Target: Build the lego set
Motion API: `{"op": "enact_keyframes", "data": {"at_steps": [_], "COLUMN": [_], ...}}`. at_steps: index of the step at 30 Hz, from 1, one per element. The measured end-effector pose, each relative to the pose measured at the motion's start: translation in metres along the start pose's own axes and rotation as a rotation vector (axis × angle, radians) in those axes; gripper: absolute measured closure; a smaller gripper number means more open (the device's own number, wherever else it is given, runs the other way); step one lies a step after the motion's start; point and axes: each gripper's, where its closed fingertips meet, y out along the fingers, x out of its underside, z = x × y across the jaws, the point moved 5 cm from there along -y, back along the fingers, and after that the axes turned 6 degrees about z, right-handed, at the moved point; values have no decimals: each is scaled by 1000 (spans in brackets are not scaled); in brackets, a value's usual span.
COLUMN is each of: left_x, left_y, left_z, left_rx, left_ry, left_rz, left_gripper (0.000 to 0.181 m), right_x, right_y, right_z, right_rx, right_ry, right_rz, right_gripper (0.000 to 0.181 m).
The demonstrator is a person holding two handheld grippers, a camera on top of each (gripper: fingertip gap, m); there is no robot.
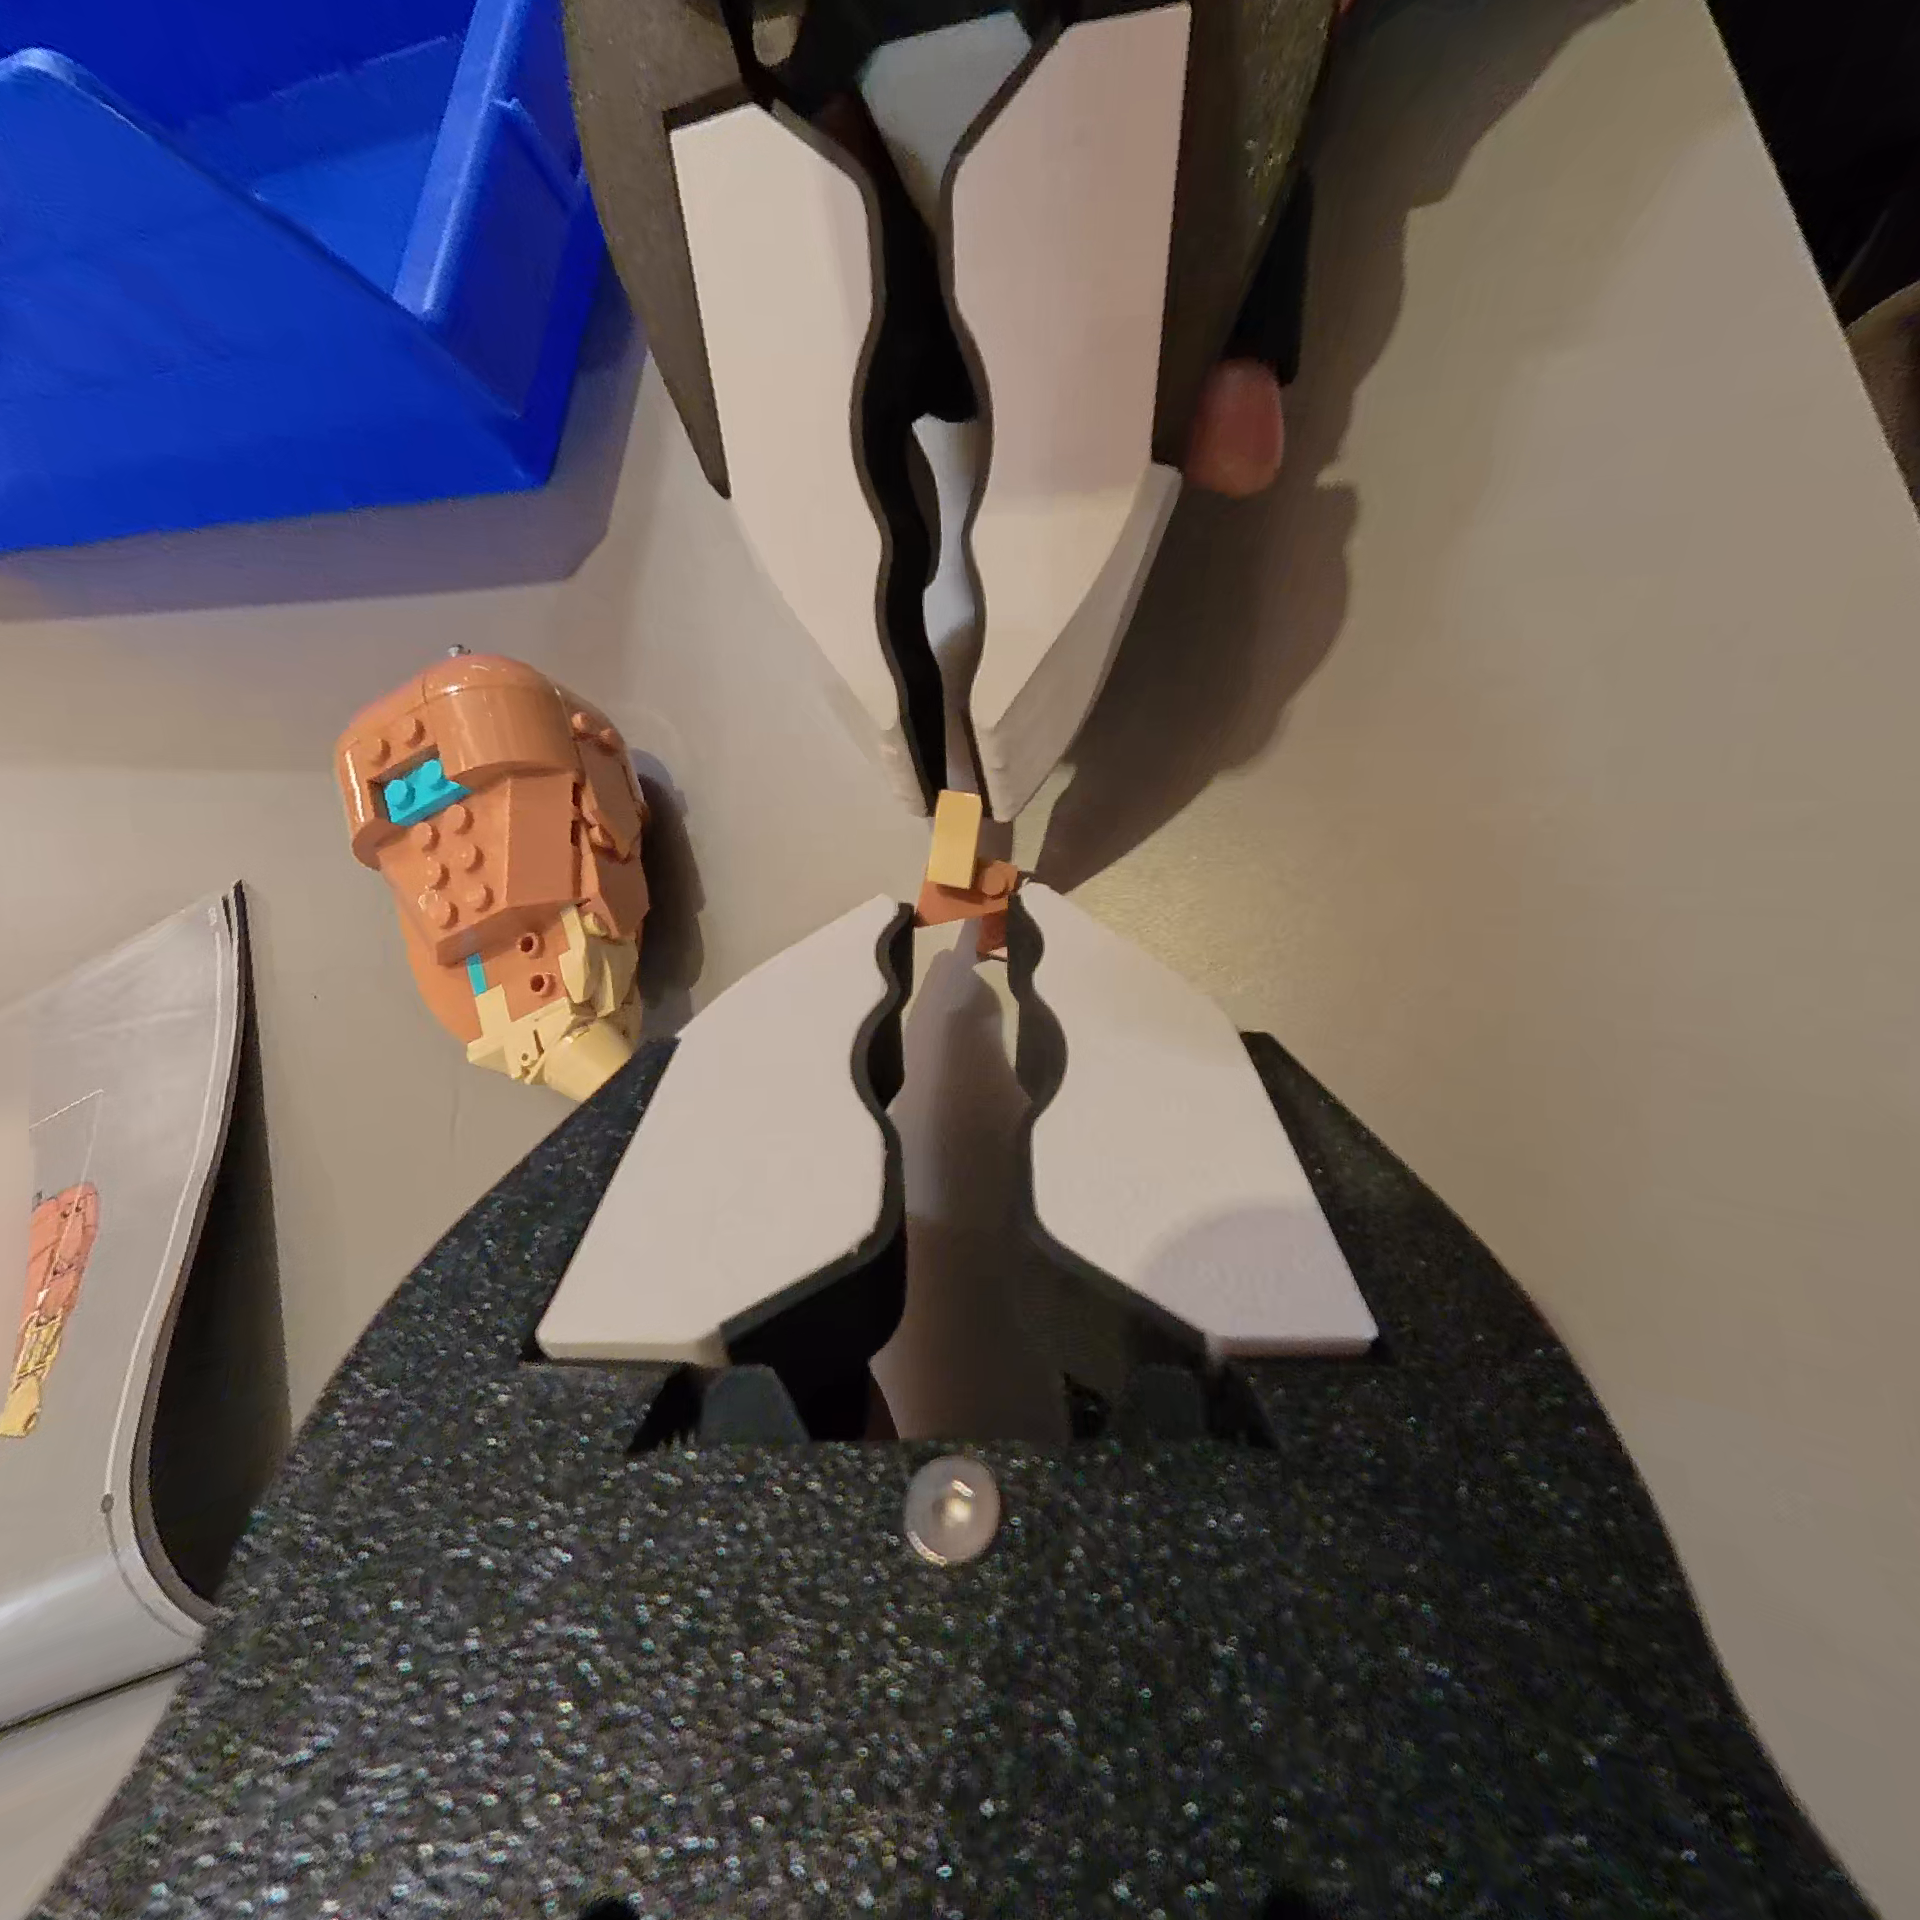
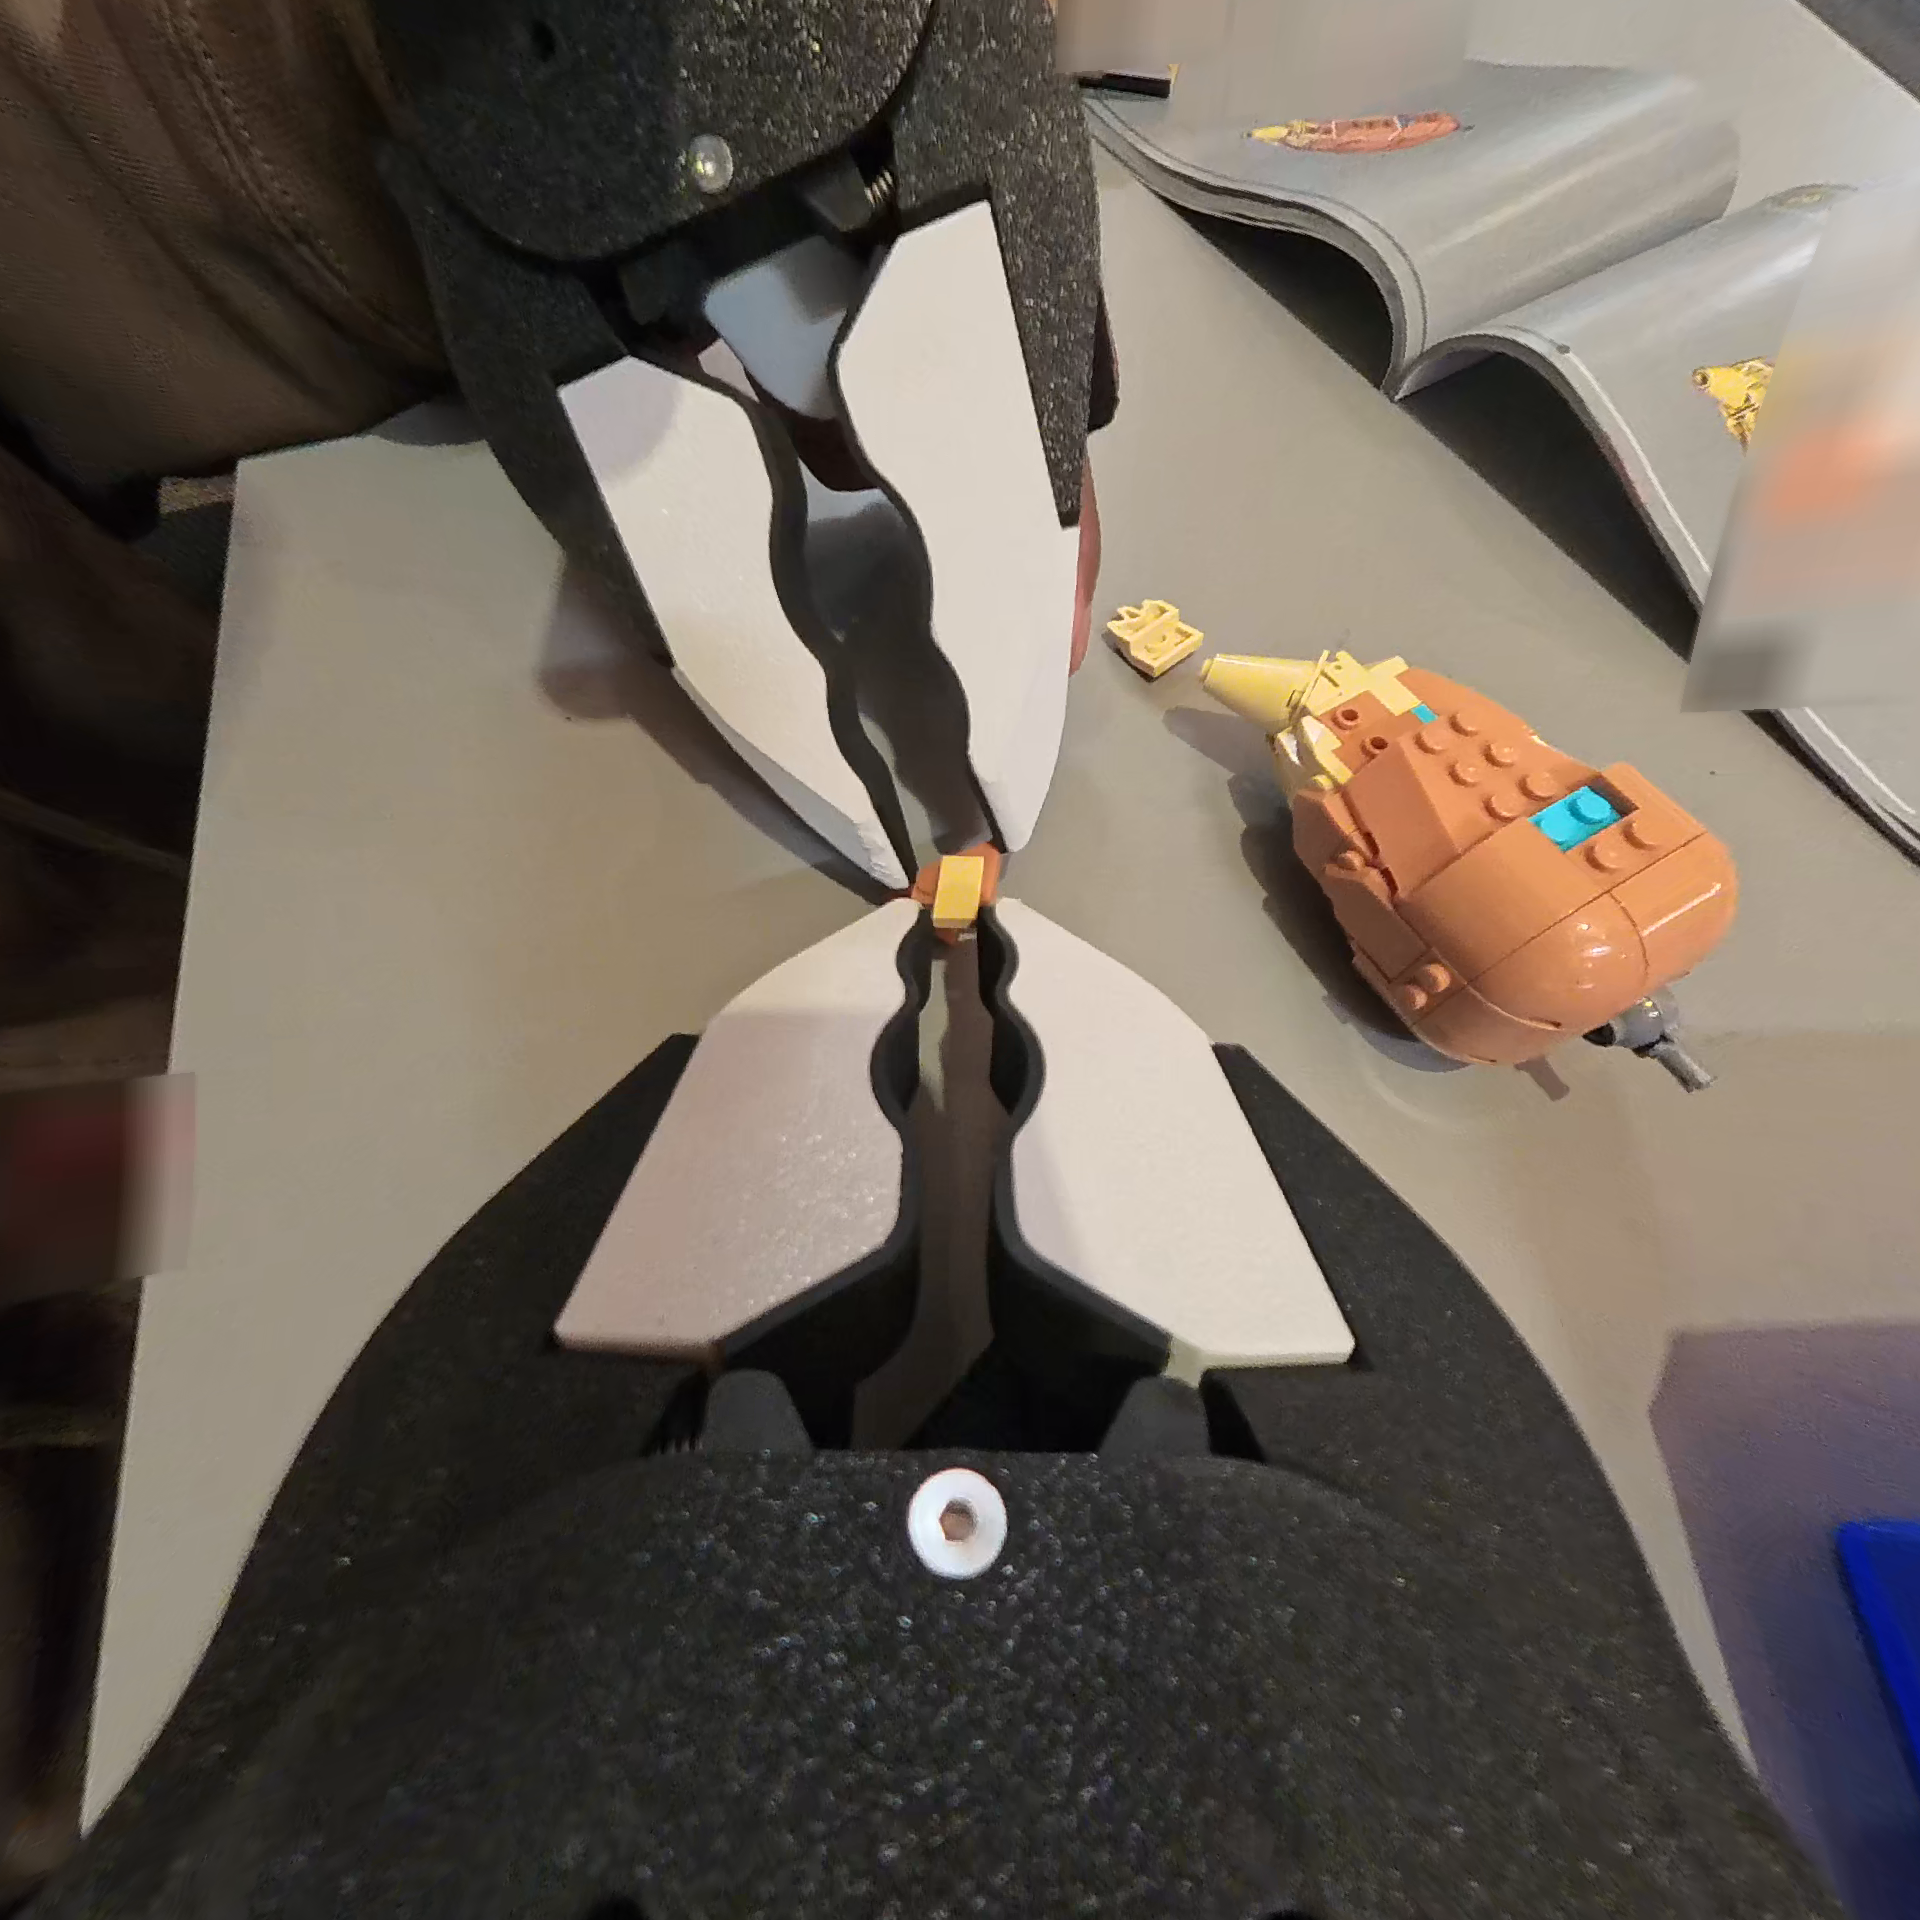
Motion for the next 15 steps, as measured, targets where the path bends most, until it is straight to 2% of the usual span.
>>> {"op": "enact_keyframes", "data": {"at_steps": [15], "left_x": [-1], "left_y": [1], "left_z": [1], "left_rx": [12], "left_ry": [-4], "left_rz": [8], "left_gripper": [164], "right_x": [1], "right_y": [1], "right_z": [0], "right_rx": [-3], "right_ry": [3], "right_rz": [-13], "right_gripper": [173]}}
